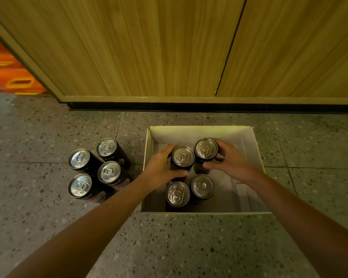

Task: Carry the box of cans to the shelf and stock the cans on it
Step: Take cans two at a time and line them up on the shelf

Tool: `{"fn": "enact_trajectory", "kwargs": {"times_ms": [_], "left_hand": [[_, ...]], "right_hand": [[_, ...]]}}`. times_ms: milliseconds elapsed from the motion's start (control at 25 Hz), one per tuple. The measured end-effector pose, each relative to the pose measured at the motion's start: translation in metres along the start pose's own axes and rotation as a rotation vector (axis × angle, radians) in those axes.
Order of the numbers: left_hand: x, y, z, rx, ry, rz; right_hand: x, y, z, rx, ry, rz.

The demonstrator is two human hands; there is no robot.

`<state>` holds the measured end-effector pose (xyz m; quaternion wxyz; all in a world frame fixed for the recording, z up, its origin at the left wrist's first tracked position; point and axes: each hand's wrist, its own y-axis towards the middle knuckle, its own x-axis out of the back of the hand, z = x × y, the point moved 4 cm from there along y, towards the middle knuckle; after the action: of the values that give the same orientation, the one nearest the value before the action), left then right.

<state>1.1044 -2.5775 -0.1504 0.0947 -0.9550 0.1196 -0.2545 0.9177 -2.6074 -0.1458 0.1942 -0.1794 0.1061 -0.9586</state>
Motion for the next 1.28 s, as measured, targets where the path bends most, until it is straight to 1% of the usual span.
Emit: {"fn": "enact_trajectory", "kwargs": {"times_ms": [160, 240, 320, 480, 560, 720, 920, 1080, 1200, 1280], "left_hand": [[0.038, -0.003, -0.058, -0.049, -0.162, -0.101], [0.067, -0.010, -0.106, -0.071, -0.221, -0.137], [0.105, -0.024, -0.164, -0.071, -0.281, -0.139], [0.187, -0.063, -0.294, -0.100, -0.332, -0.109], [0.227, -0.084, -0.358, -0.131, -0.327, -0.110], [0.310, -0.126, -0.488, -0.165, -0.332, -0.195], [0.399, -0.168, -0.637, -0.235, -0.343, -0.274], [0.454, -0.188, -0.726, -0.274, -0.329, -0.331], [0.481, -0.197, -0.775, -0.283, -0.341, -0.343], [0.492, -0.195, -0.800, -0.301, -0.325, -0.339]], "right_hand": [[0.027, -0.006, 0.072, 0.046, -0.015, -0.040], [0.042, -0.015, 0.122, 0.061, 0.018, -0.039], [0.059, -0.030, 0.183, 0.071, 0.057, -0.038], [0.099, -0.070, 0.322, 0.071, 0.059, -0.045], [0.118, -0.092, 0.396, 0.105, 0.065, -0.053], [0.158, -0.135, 0.547, 0.170, 0.102, -0.073], [0.202, -0.181, 0.712, 0.245, 0.103, -0.111], [0.233, -0.207, 0.811, 0.297, 0.077, -0.163], [0.252, -0.224, 0.865, 0.347, 0.075, -0.204], [0.264, -0.229, 0.888, 0.365, 0.063, -0.243]]}}
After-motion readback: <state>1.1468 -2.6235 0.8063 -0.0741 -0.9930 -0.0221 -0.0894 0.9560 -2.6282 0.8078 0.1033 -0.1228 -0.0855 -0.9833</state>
